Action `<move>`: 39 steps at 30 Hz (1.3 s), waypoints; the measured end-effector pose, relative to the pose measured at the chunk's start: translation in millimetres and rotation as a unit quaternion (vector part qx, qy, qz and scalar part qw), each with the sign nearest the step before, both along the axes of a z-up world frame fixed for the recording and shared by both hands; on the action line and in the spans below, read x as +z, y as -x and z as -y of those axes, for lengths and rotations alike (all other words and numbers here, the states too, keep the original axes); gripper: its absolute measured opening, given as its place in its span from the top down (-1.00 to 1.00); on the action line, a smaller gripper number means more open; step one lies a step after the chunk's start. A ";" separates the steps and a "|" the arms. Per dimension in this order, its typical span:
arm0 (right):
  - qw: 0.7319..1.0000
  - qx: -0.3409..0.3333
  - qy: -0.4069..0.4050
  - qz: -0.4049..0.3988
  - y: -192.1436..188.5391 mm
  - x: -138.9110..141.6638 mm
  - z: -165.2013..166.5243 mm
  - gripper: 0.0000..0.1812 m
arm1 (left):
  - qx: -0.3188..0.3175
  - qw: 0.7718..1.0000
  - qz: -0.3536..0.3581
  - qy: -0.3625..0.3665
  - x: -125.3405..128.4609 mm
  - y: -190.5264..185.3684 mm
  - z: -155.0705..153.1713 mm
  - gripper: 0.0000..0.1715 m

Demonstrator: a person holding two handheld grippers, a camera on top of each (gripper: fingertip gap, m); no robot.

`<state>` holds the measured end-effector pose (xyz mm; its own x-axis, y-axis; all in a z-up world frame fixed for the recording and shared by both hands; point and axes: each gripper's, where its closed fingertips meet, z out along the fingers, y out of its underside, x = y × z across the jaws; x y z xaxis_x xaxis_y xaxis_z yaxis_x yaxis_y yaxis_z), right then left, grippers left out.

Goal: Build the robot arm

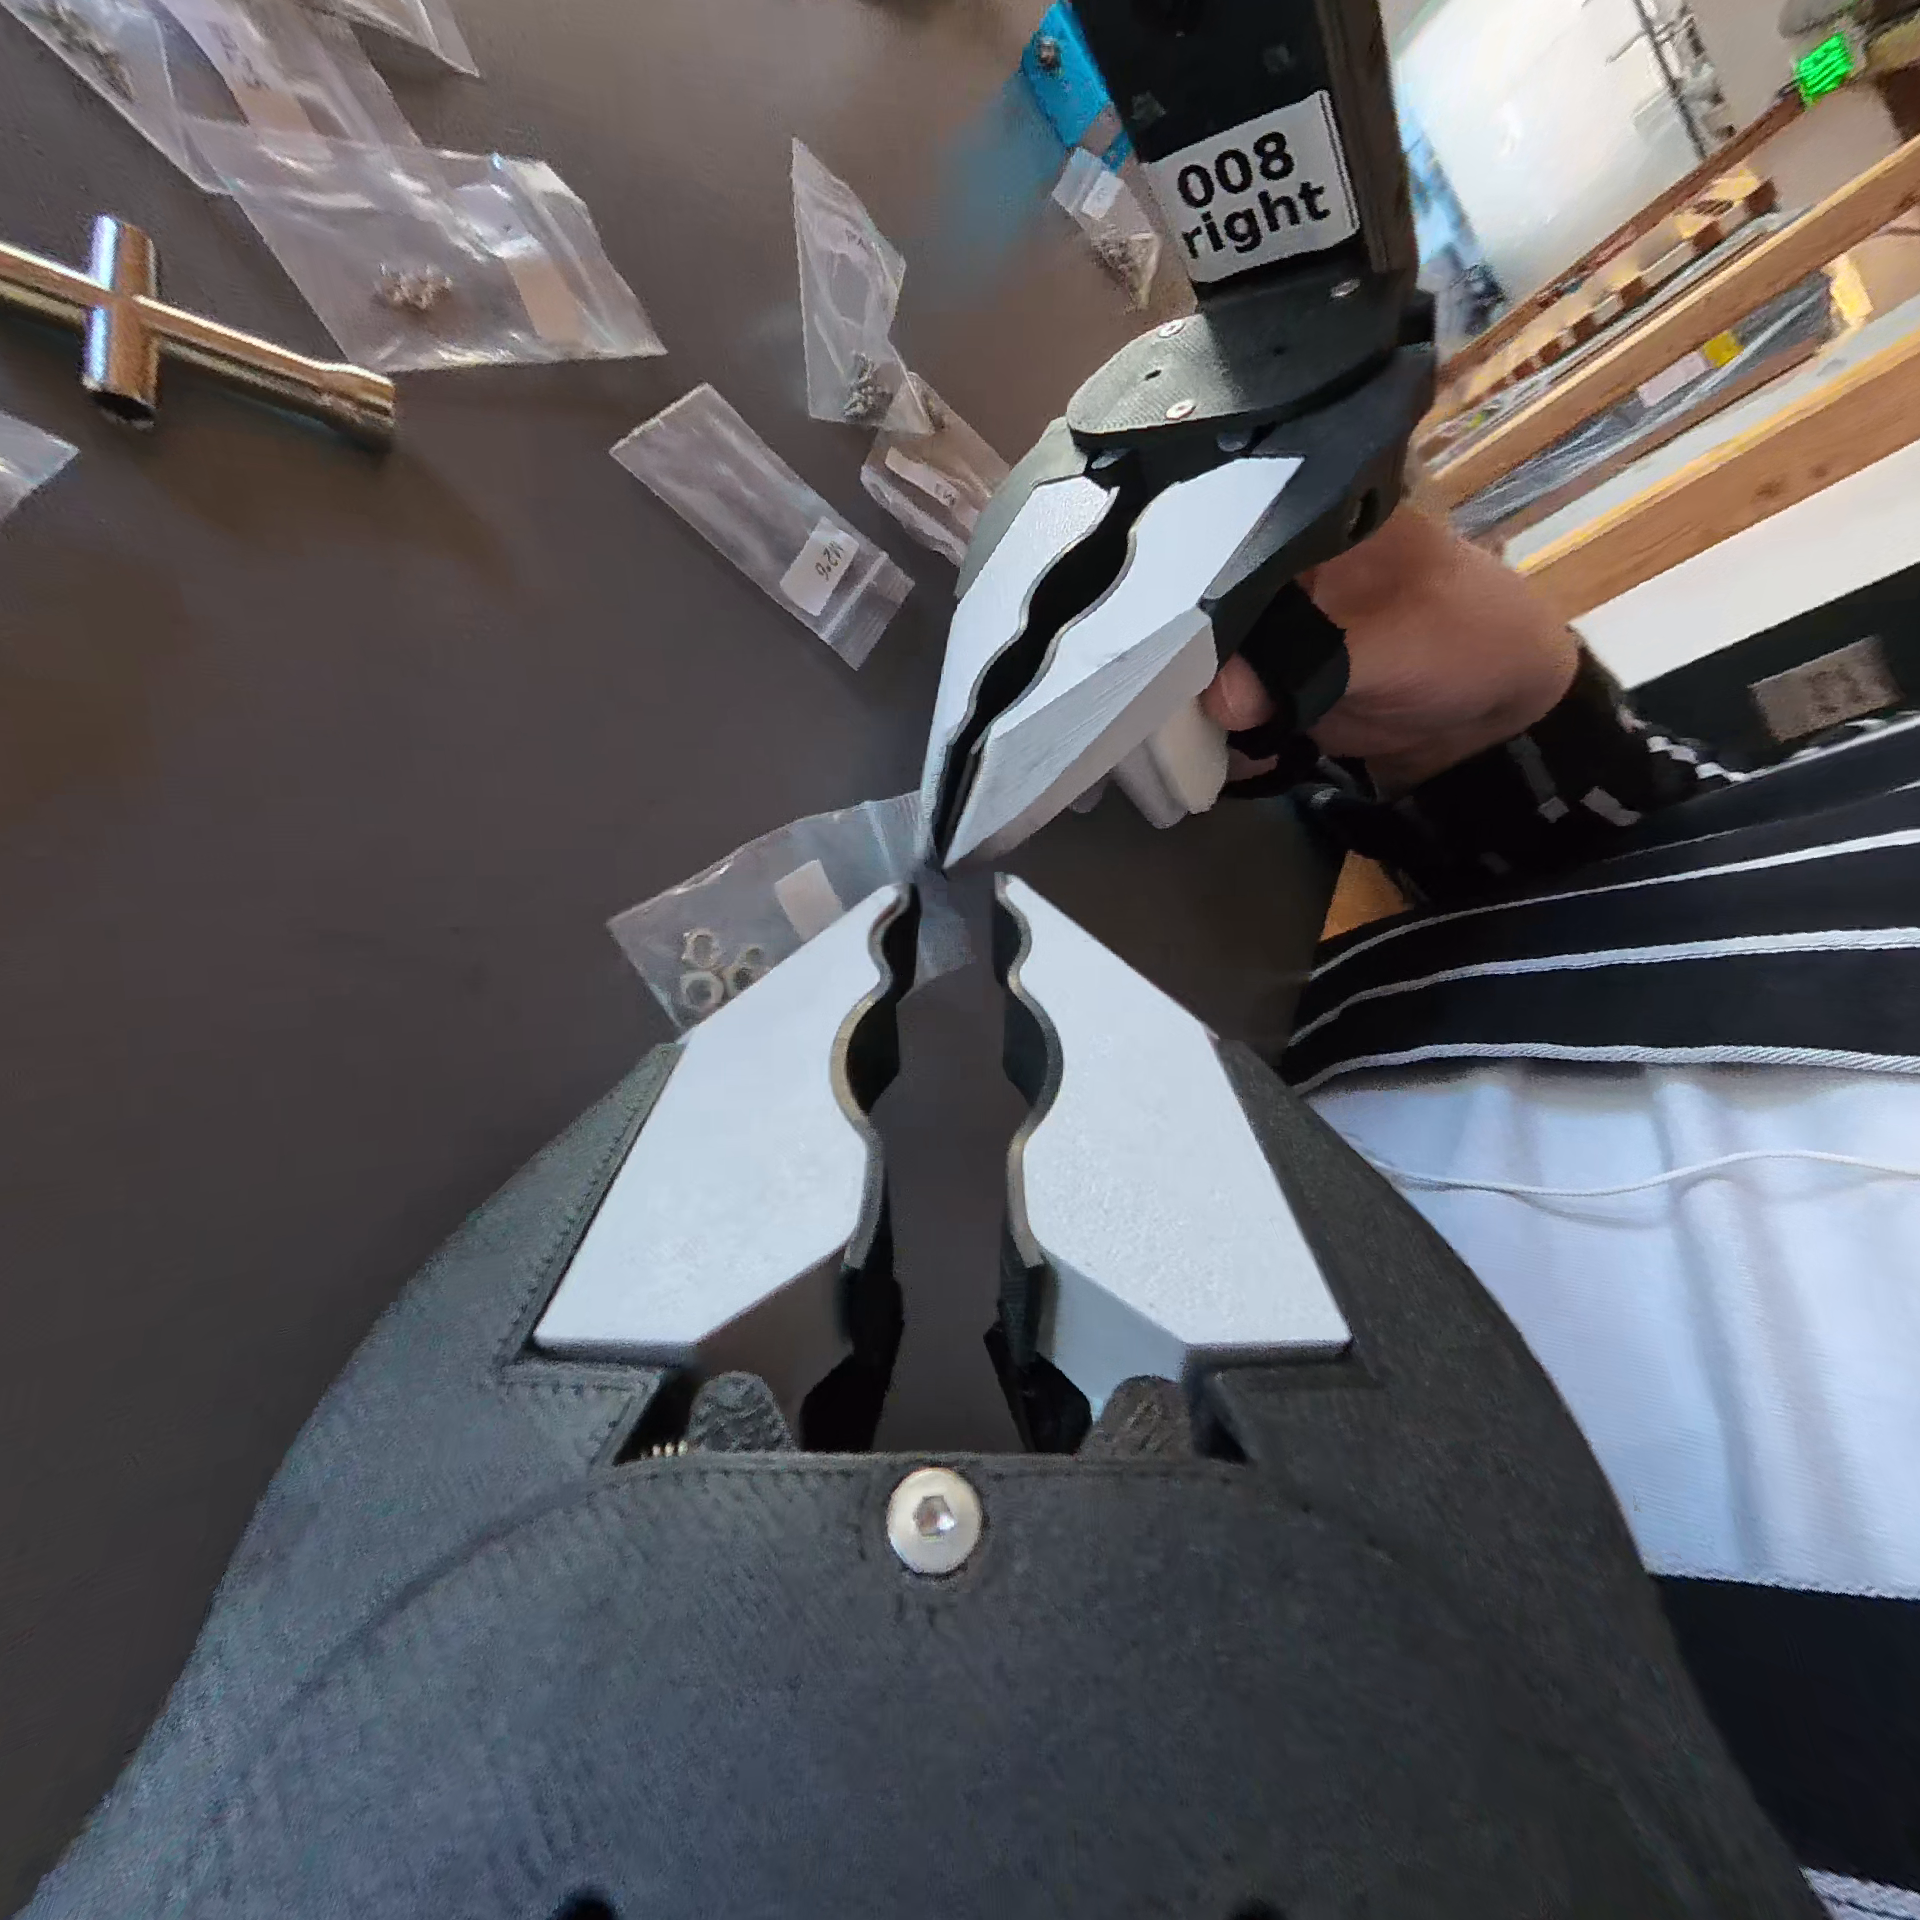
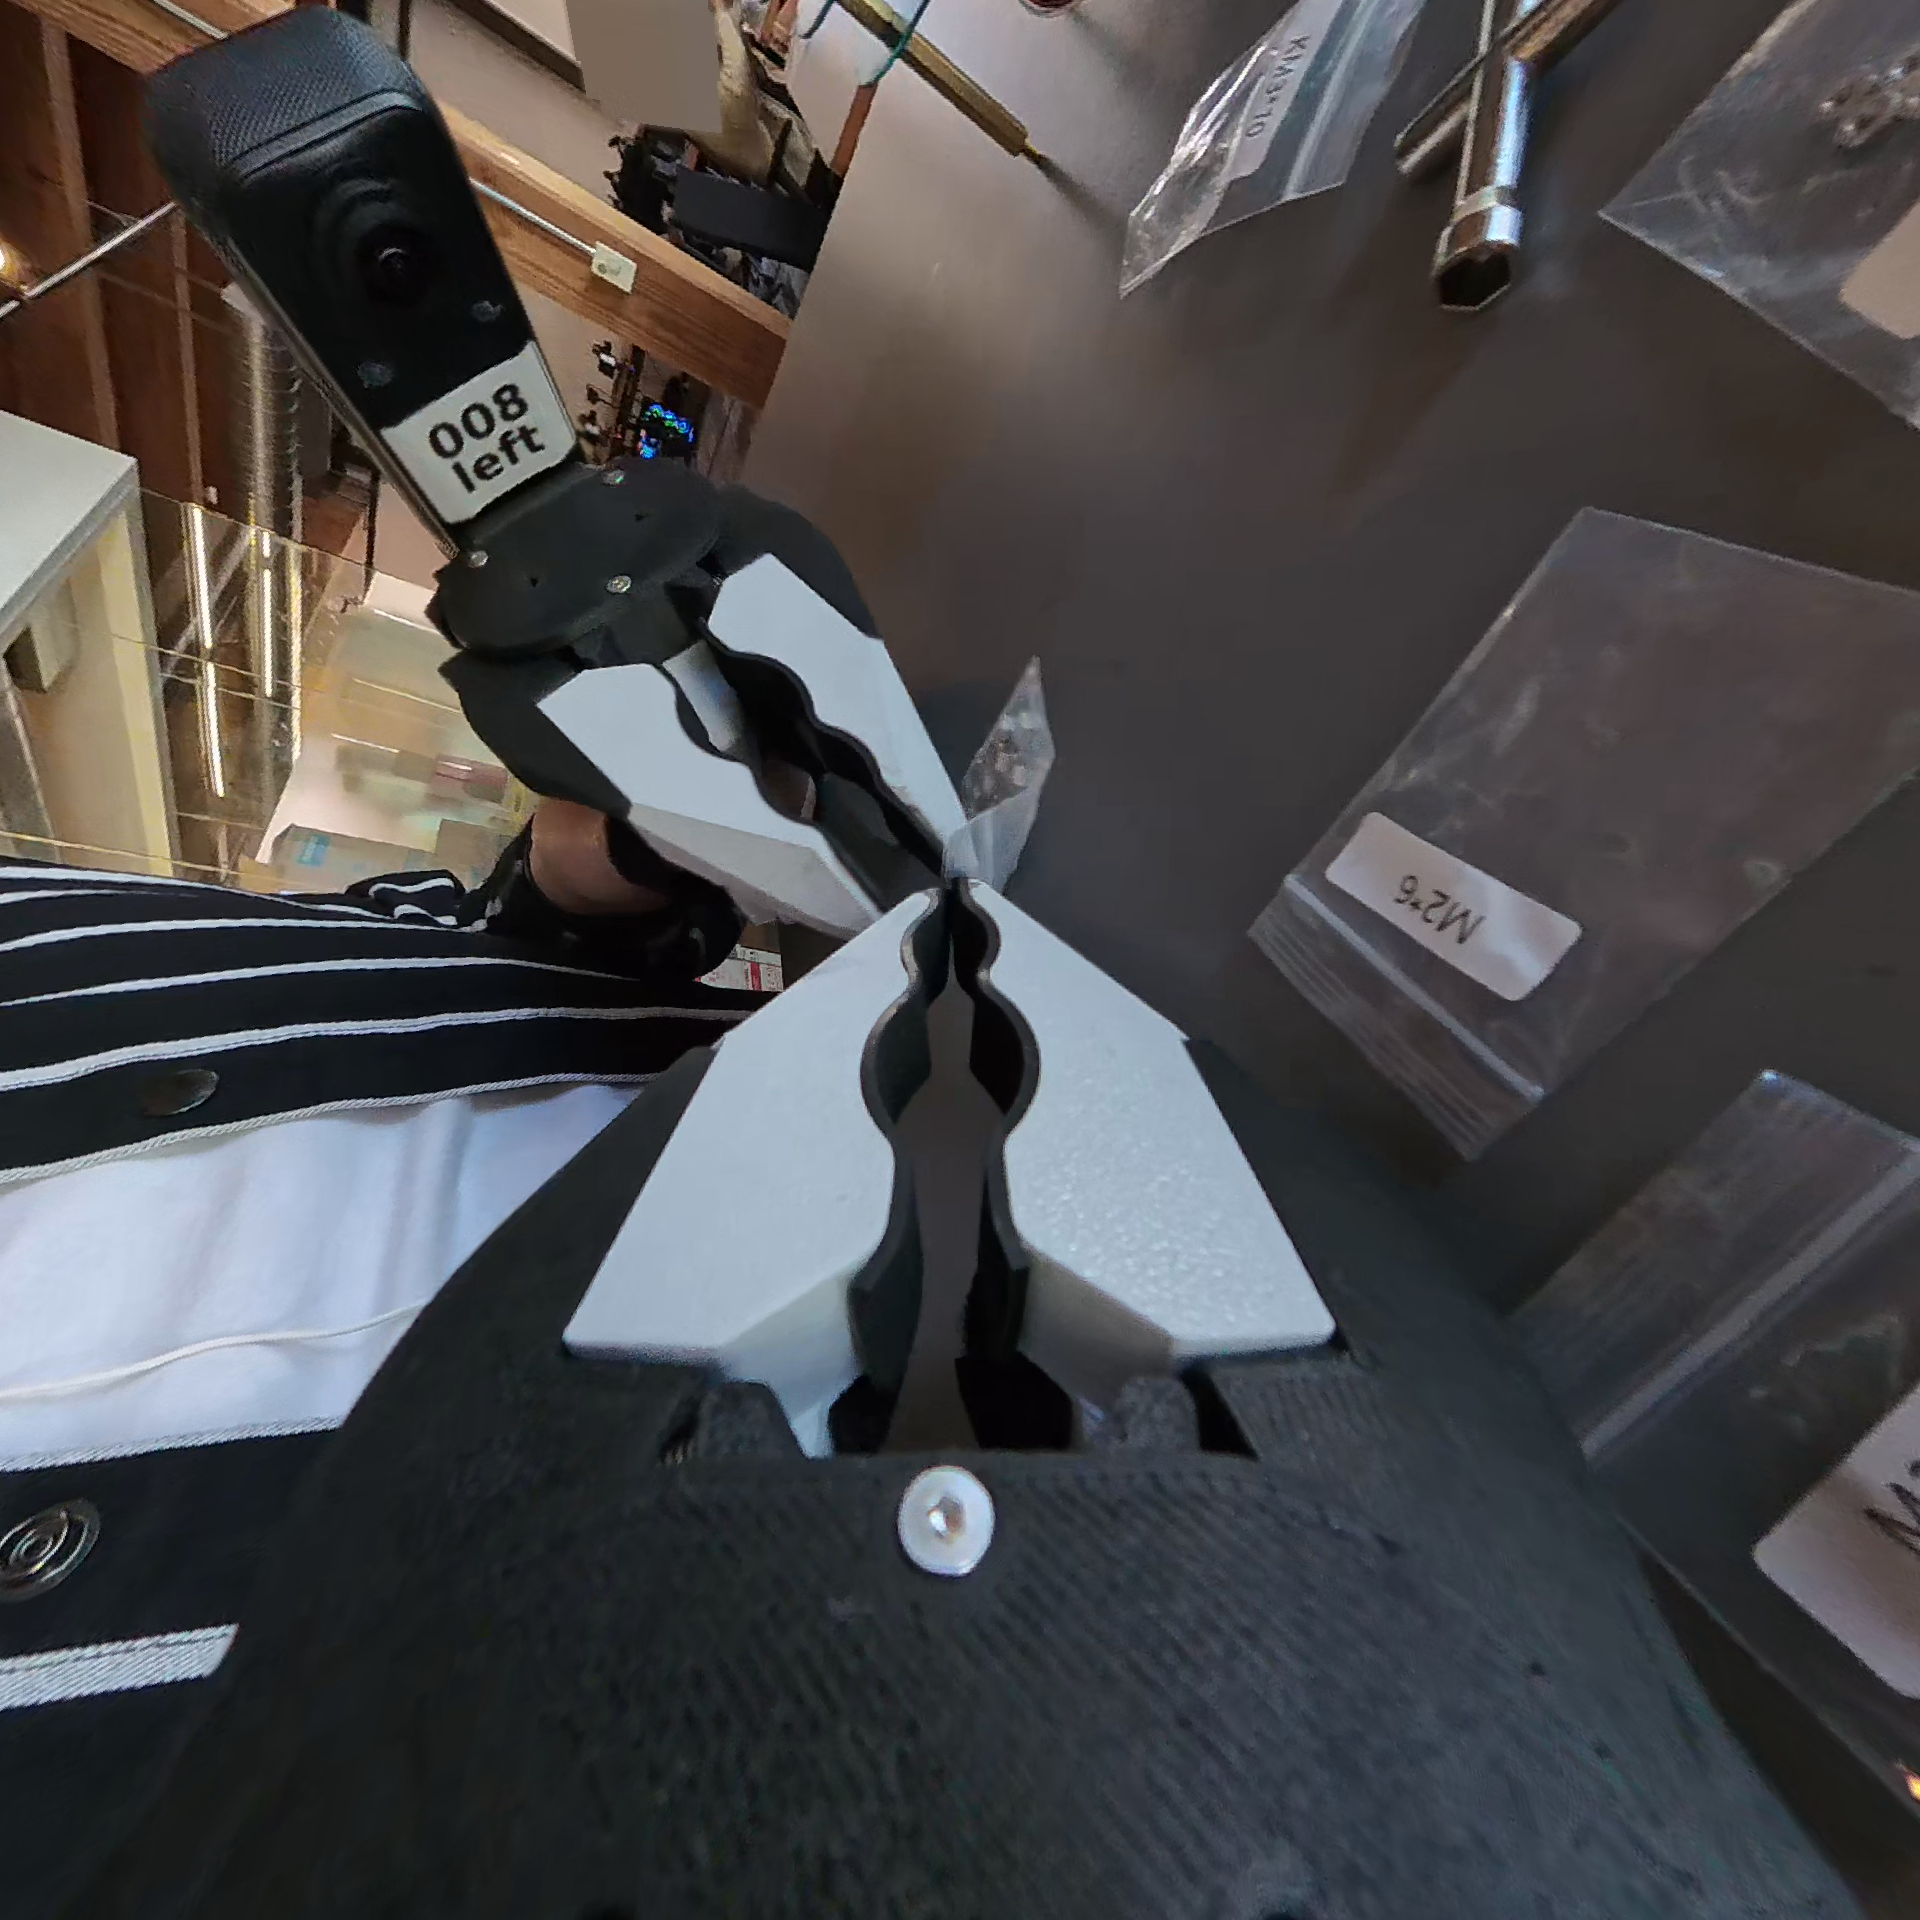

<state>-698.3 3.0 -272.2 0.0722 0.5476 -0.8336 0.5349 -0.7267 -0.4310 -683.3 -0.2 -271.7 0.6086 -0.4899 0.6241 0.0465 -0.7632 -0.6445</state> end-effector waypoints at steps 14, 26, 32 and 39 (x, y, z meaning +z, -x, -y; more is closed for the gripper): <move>0.999 0.016 0.014 -0.048 -3.8 15.3 8.2 1.00 | -0.032 0.999 0.024 -0.023 9.6 -1.3 8.2 1.00; 0.996 -0.032 0.062 -0.055 -8.3 20.1 5.1 1.00 | -0.035 0.998 0.046 0.006 7.3 -2.8 11.6 1.00; 0.998 -0.056 0.028 -0.013 -16.5 10.1 5.3 0.93 | -0.038 0.999 0.029 -0.001 5.2 -10.1 12.6 1.00; 0.997 -0.063 0.042 -0.003 -15.9 4.8 10.5 0.85 | -0.043 0.999 0.022 -0.004 3.7 -13.6 13.9 1.00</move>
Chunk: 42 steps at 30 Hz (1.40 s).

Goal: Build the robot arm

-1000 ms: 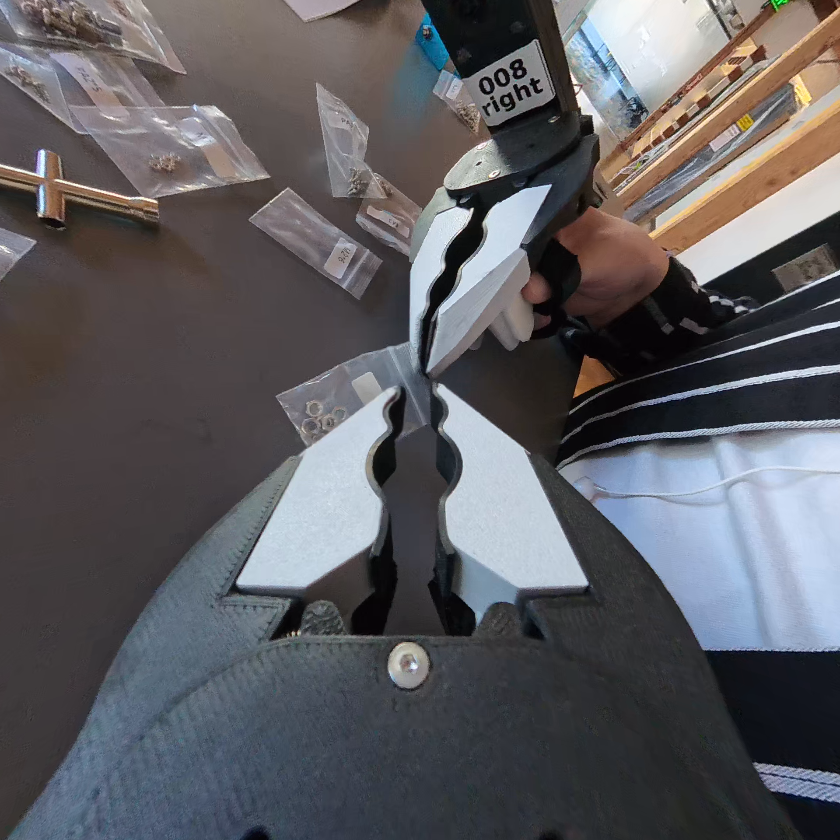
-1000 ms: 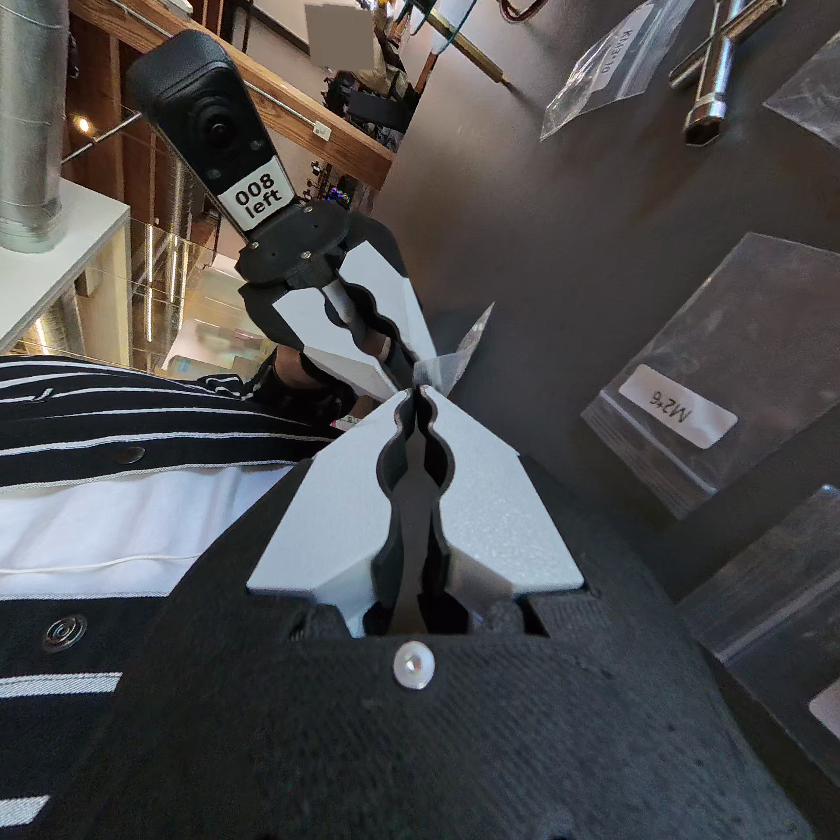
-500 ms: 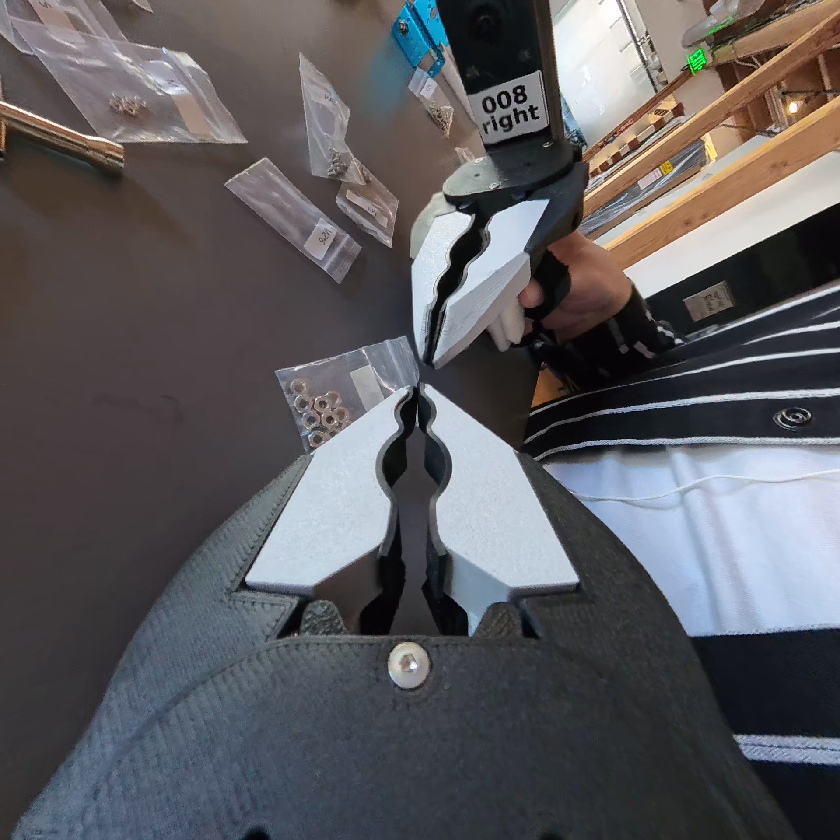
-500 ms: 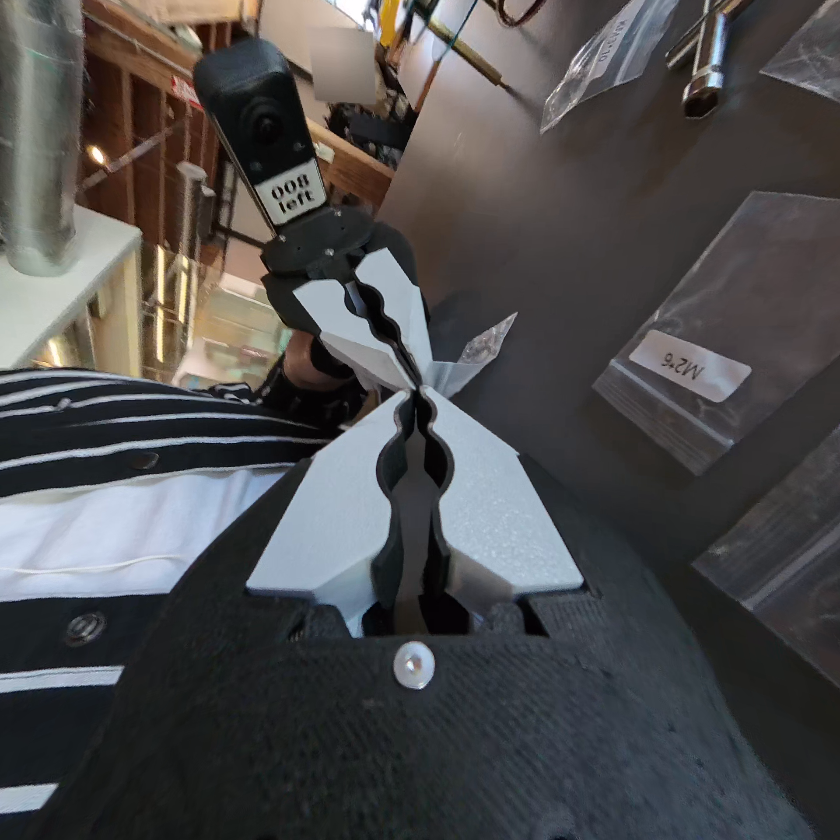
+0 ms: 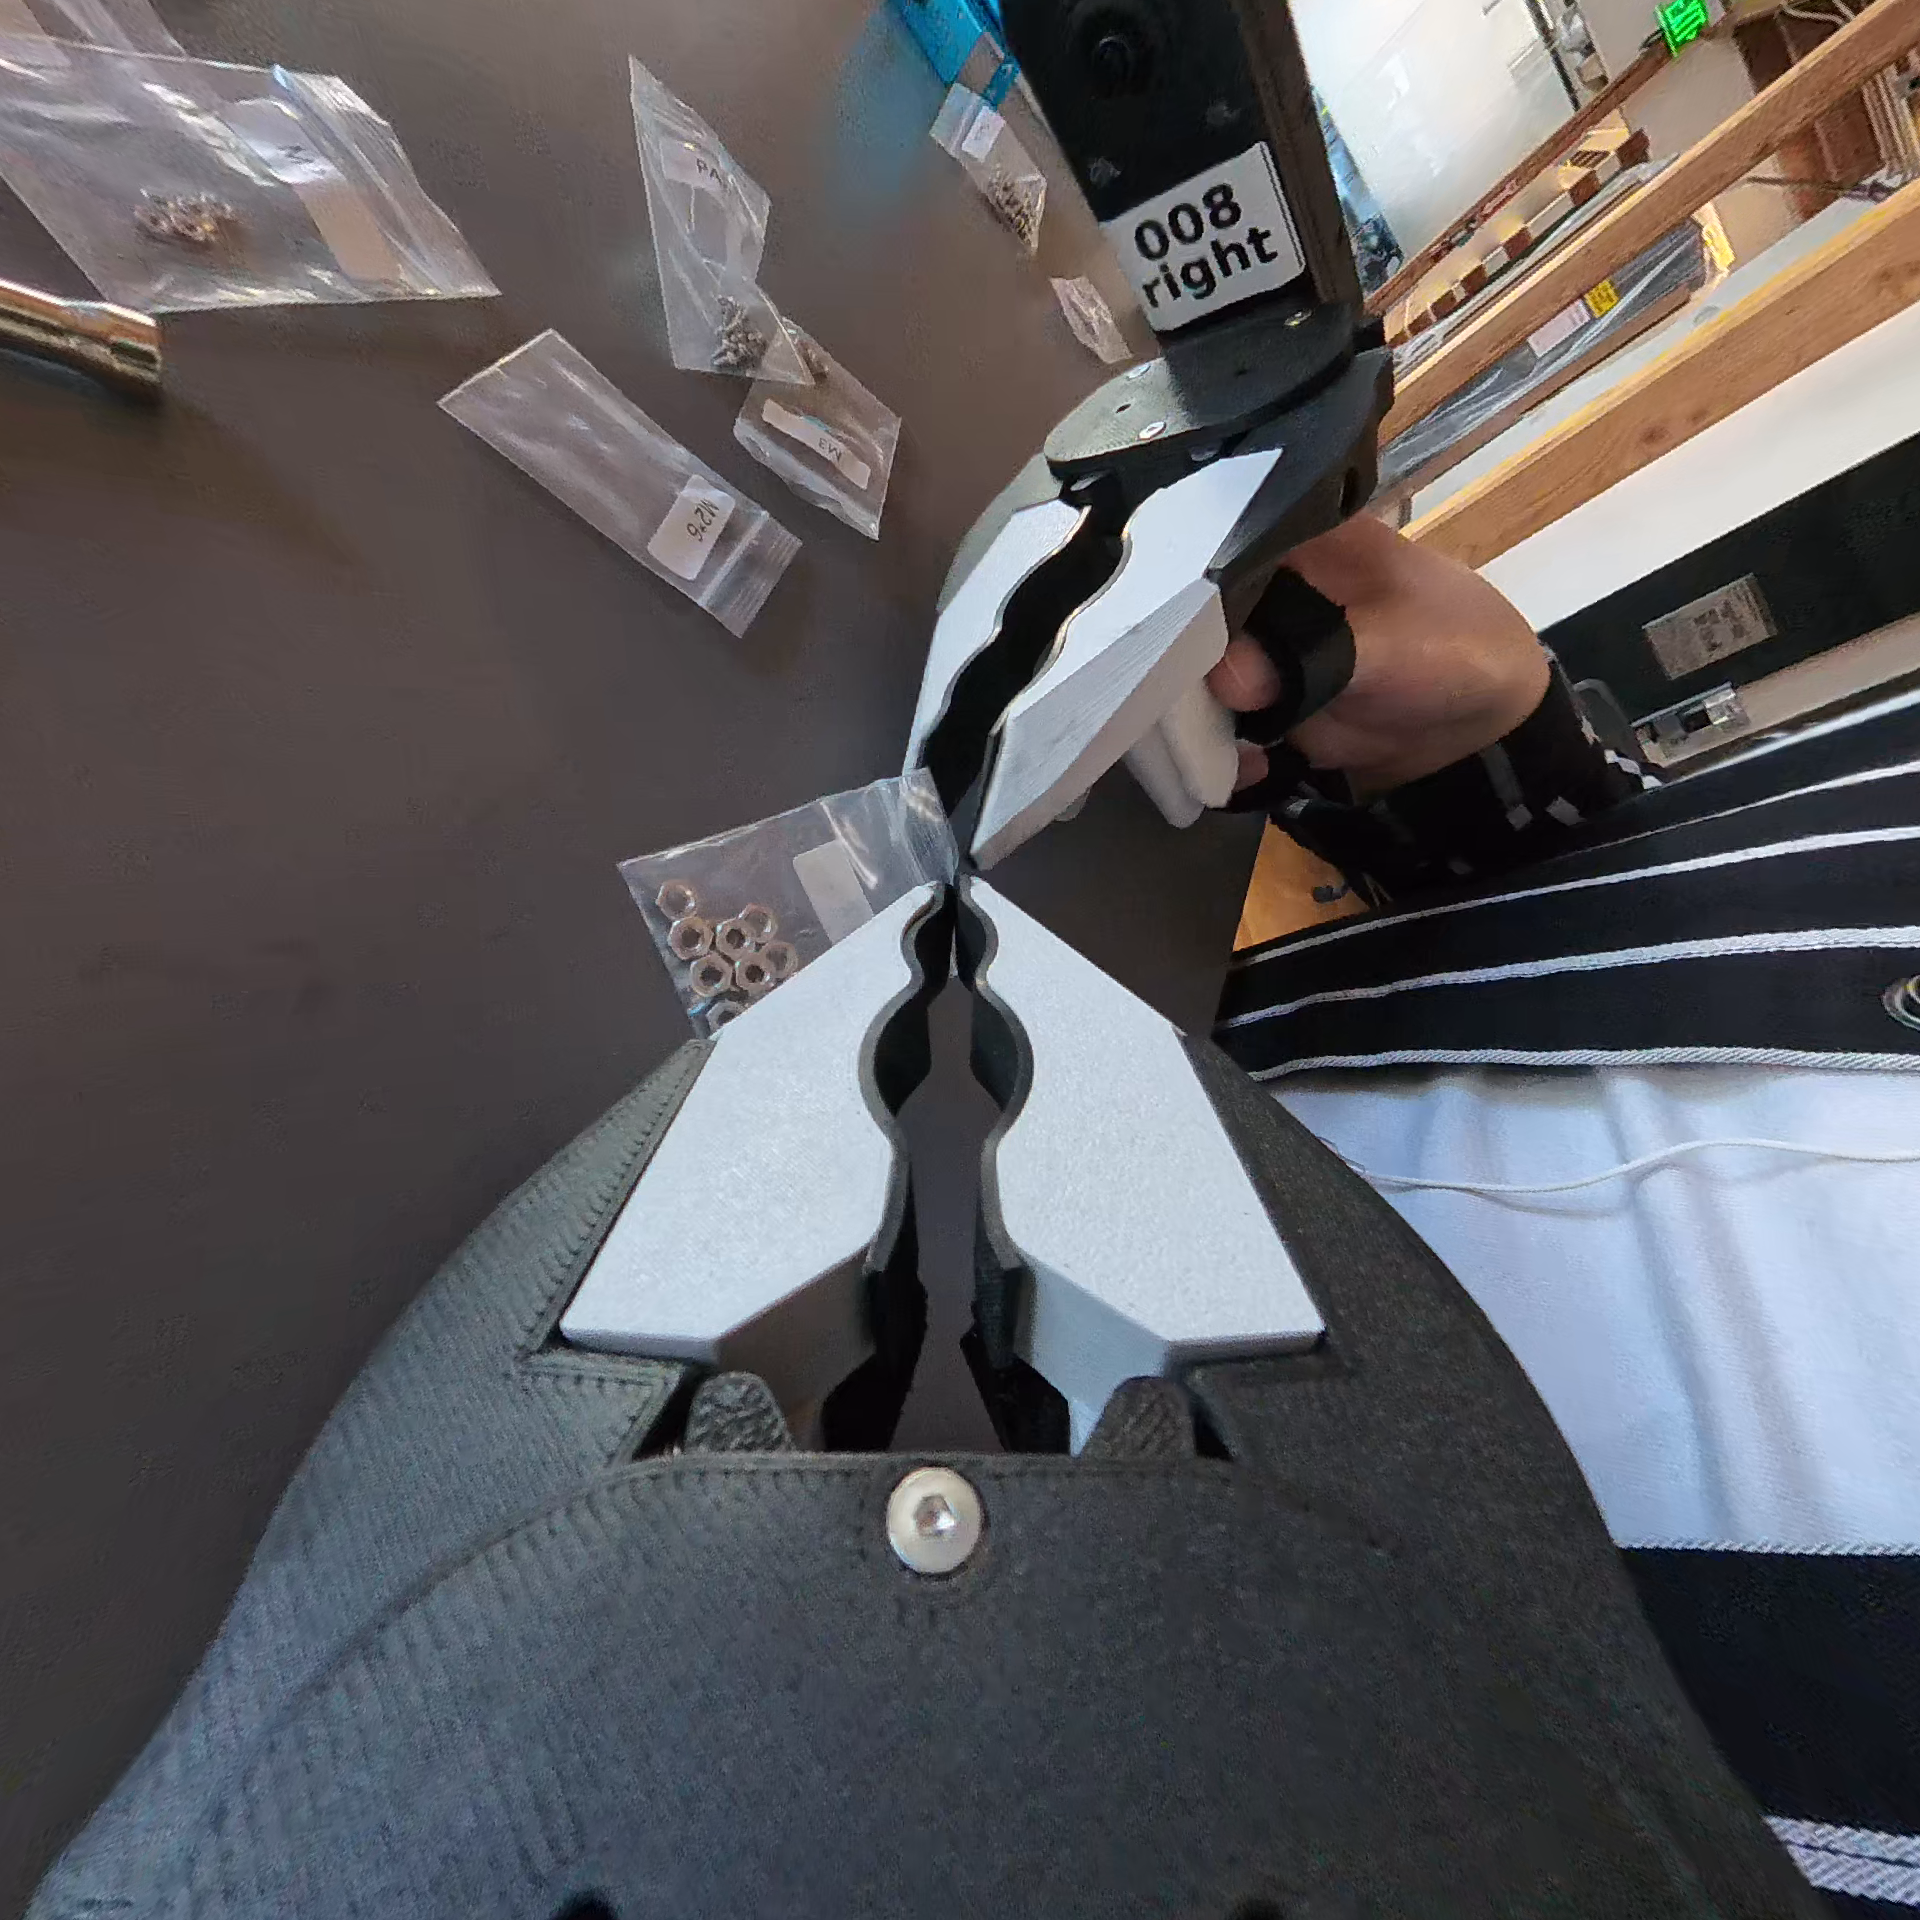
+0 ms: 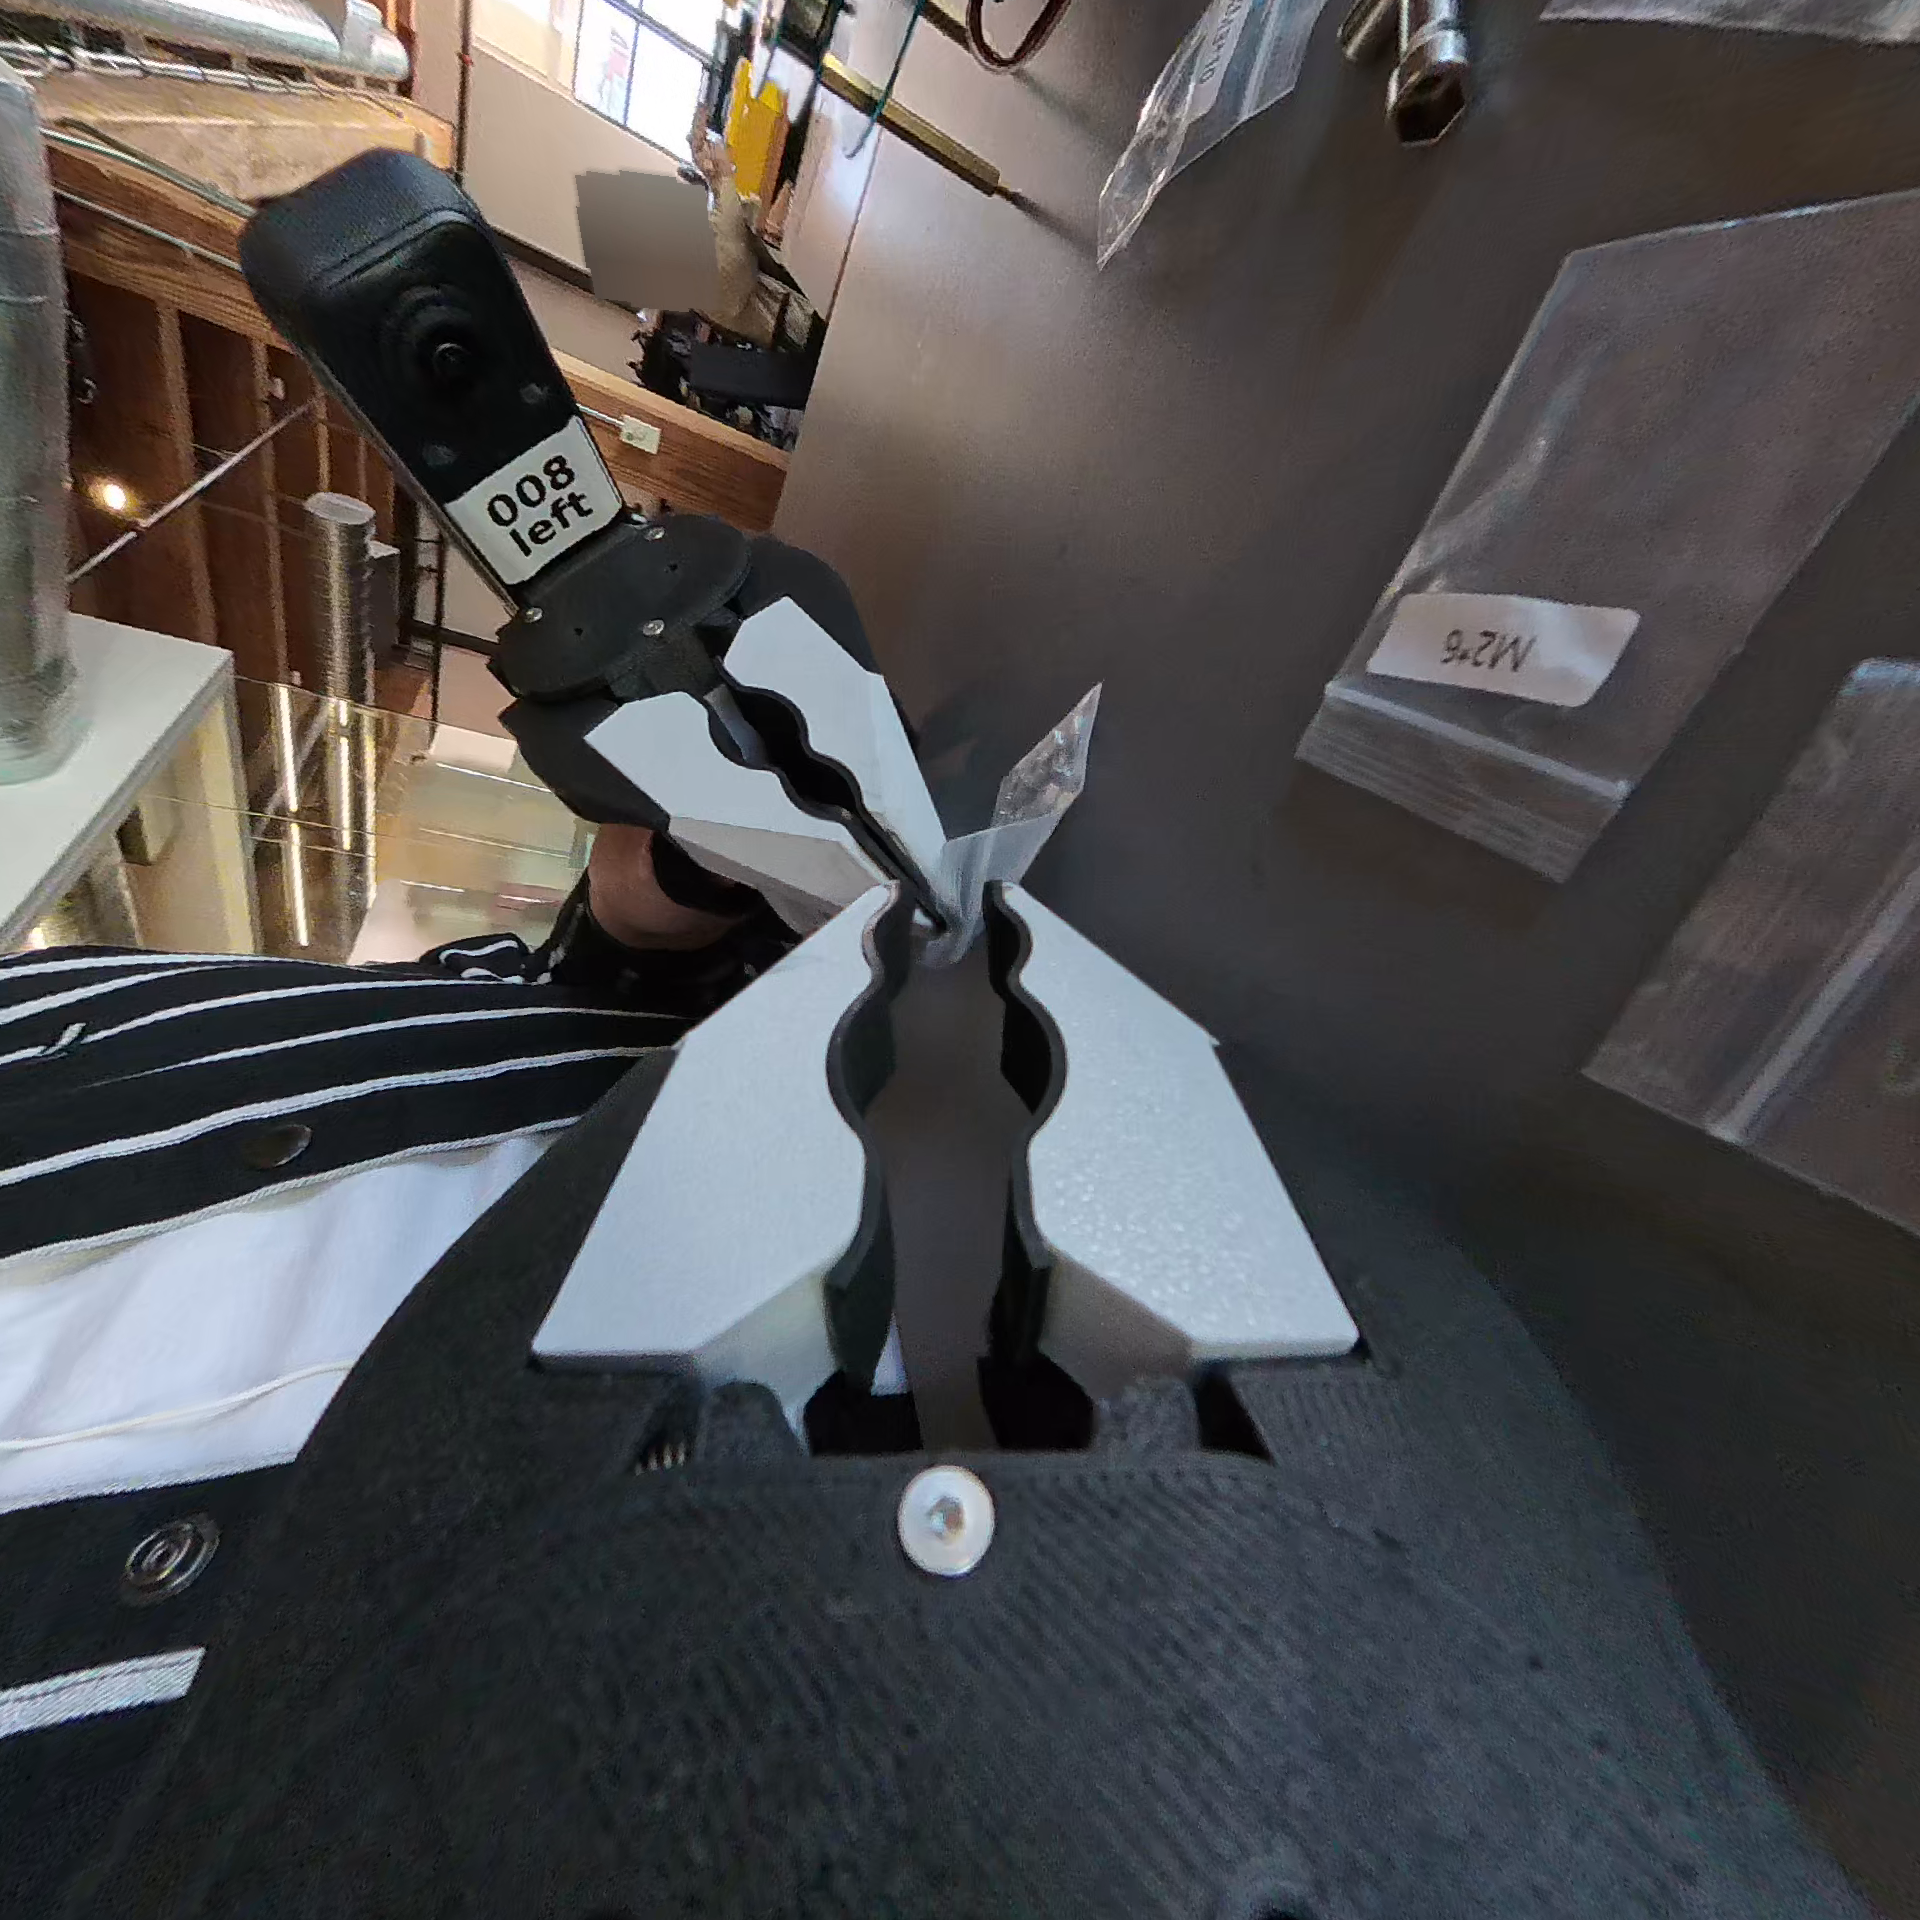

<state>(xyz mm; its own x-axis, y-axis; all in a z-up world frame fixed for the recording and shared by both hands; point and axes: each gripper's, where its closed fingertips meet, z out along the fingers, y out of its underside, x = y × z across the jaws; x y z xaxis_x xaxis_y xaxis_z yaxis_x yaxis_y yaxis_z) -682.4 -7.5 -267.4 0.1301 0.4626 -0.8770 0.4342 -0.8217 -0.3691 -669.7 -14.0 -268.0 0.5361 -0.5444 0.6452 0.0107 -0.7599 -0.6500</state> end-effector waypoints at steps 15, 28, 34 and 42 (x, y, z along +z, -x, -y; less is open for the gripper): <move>0.997 0.009 0.040 -0.073 -2.0 19.5 6.5 1.00 | 0.010 0.994 0.107 0.020 18.0 -4.1 4.7 1.00; 0.989 -0.001 0.088 -0.120 -8.6 33.0 6.7 1.00 | 0.015 0.982 0.189 0.025 35.0 -8.1 5.3 1.00; 0.991 0.001 0.071 -0.112 -10.9 32.1 6.8 1.00 | 0.016 0.981 0.190 0.029 34.0 -9.9 5.4 1.00; 0.994 0.007 0.022 -0.106 -10.8 31.2 7.0 1.00 | 0.023 0.966 0.250 0.061 40.9 -7.0 3.1 0.81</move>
<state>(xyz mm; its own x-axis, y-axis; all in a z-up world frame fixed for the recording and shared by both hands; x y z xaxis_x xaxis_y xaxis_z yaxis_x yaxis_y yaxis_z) -671.6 -14.5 -236.2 -0.0663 0.4230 -0.9037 0.3617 -0.8339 -0.4169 -662.7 -17.2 -227.1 0.1625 -0.4316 0.8873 0.3349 -0.8218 -0.4610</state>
